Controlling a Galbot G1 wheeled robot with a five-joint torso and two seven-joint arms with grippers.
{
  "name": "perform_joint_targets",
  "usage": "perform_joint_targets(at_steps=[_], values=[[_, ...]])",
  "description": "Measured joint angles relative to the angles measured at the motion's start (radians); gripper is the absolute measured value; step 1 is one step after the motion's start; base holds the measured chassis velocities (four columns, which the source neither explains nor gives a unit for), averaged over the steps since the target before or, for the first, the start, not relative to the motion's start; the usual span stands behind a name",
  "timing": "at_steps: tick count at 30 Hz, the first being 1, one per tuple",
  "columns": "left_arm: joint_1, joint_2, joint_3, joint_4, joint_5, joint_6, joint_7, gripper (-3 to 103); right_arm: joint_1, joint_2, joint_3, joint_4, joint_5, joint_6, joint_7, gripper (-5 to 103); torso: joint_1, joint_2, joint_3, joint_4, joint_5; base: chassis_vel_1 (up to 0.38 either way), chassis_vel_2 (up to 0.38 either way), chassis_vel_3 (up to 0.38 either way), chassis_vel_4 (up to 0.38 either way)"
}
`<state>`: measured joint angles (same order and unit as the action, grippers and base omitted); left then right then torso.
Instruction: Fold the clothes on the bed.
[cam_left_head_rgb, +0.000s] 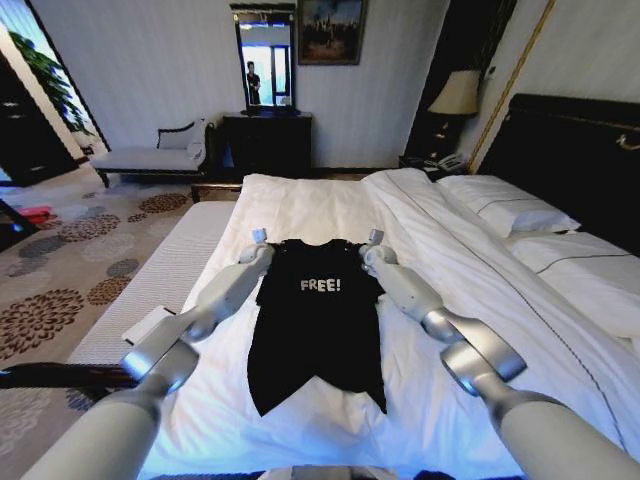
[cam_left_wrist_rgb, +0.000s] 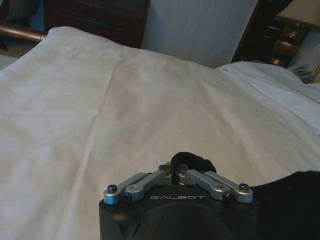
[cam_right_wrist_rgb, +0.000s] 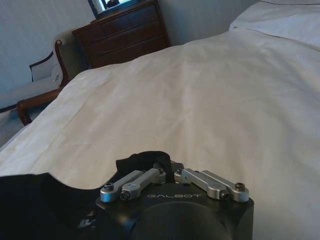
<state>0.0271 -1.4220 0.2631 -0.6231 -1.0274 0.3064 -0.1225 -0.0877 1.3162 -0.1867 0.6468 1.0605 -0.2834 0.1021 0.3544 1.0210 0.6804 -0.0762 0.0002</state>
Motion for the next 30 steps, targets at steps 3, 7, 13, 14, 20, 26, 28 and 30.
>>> perform_joint_targets(at_steps=[3,7,13,14,20,26,28,30], values=[[-0.029,-0.027,-0.005,0.063,0.017,-0.010,0.022,1,0.007,0.013,0.010,-0.016,-0.008,0.004,0.000,2,0.000,0.000,0.000,0.0004,0.0000,0.000,0.000,0.000,0.000],[-0.047,-0.049,-0.016,0.114,0.039,-0.019,0.040,1,0.021,0.030,0.022,-0.050,-0.022,0.016,0.000,2,0.000,0.000,0.000,0.0010,-0.0003,0.000,0.000,0.000,0.000],[-0.060,-0.069,-0.084,0.193,0.100,-0.038,0.065,1,0.040,0.058,0.049,-0.113,-0.054,0.067,-0.008,2,0.000,0.000,0.000,0.0008,-0.0003,0.000,0.000,0.000,0.000],[-0.060,-0.072,-0.108,0.204,0.115,-0.043,0.071,1,0.039,0.064,0.054,-0.123,-0.066,0.084,-0.012,2,0.000,0.000,0.000,0.0009,-0.0002,0.000,0.000,0.000,0.000],[-0.046,-0.089,-0.167,0.220,0.170,-0.061,0.084,1,0.032,0.083,0.095,-0.162,-0.095,0.132,-0.028,2,0.000,0.000,0.000,0.0007,-0.0003,0.000,0.000,0.000,0.000],[-0.033,-0.099,-0.194,0.231,0.202,-0.064,0.084,1,0.026,0.097,0.114,-0.182,-0.121,0.144,-0.042,2,0.000,0.000,0.000,0.0005,-0.0002,0.000,0.000,0.000,0.000],[-0.032,-0.099,-0.199,0.233,0.206,-0.064,0.084,1,0.027,0.100,0.117,-0.188,-0.126,0.144,-0.045,2,0.000,0.000,0.000,0.0007,-0.0002,0.000,0.000,0.000,0.000],[-0.029,-0.099,-0.207,0.236,0.210,-0.064,0.082,1,0.028,0.103,0.120,-0.194,-0.133,0.142,-0.053,2,0.000,0.000,0.000,0.0011,-0.0003,0.000,0.000,0.000,0.000]])
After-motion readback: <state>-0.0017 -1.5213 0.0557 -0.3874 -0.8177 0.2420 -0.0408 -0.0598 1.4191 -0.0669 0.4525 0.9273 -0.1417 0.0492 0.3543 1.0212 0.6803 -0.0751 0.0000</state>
